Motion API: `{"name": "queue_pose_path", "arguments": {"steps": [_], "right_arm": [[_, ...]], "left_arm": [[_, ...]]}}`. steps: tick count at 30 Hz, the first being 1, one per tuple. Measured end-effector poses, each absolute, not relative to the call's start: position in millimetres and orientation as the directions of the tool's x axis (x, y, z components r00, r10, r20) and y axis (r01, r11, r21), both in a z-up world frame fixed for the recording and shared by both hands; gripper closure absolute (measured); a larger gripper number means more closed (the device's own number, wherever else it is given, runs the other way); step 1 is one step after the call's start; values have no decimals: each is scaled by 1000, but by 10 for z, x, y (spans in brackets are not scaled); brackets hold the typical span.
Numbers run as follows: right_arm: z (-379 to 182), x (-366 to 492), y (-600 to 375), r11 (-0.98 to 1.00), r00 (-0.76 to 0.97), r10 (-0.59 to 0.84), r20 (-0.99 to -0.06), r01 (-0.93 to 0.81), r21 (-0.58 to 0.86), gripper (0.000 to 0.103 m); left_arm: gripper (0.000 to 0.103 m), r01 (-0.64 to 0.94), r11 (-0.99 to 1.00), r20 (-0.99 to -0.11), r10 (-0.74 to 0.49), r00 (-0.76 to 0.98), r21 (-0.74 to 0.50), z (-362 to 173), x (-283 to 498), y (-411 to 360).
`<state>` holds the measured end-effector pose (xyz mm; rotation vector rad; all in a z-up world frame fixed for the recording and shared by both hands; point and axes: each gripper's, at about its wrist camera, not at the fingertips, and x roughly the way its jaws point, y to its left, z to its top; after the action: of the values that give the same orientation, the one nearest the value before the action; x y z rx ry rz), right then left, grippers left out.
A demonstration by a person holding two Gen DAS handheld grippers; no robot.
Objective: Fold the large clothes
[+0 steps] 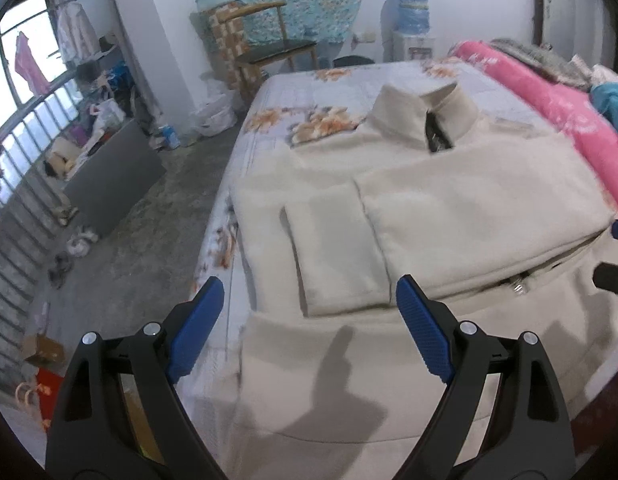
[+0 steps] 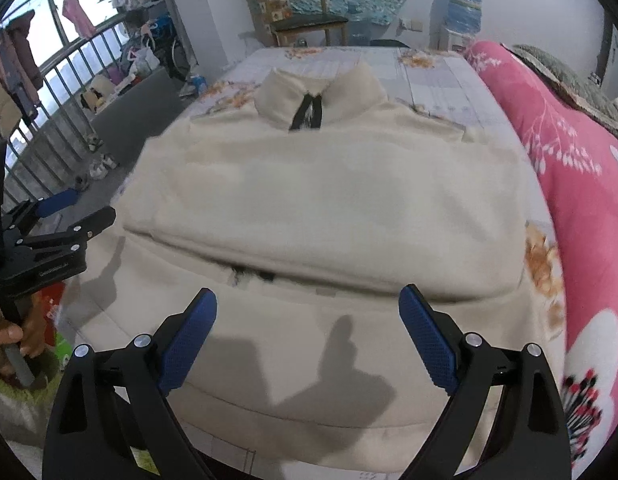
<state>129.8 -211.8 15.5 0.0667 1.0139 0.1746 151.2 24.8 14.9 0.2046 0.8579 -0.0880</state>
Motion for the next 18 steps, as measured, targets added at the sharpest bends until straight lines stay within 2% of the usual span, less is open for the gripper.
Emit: {"name": "queue_pose_path", "arguments": {"steps": [5, 9, 13, 18], "right_arm": [[610, 1581, -2238, 980, 562, 194, -804, -152, 130, 13], [824, 2043, -2403, 960, 542, 278, -793, -167, 223, 13], [828, 2637, -2557, 954, 518, 298, -802, -127, 273, 13], [598, 3475, -2706, 945, 472, 307, -827, -45, 325, 14]], "left_arm": [[19, 243, 969, -752, -127, 647, 45, 569, 1825, 366], [19, 299, 954, -729, -231, 644, -38, 787, 2257, 293], [19, 343, 934, -706, -308, 637, -98, 779, 2791, 80], [22, 336, 930, -699, -341, 628, -151, 644, 3472, -191]]}}
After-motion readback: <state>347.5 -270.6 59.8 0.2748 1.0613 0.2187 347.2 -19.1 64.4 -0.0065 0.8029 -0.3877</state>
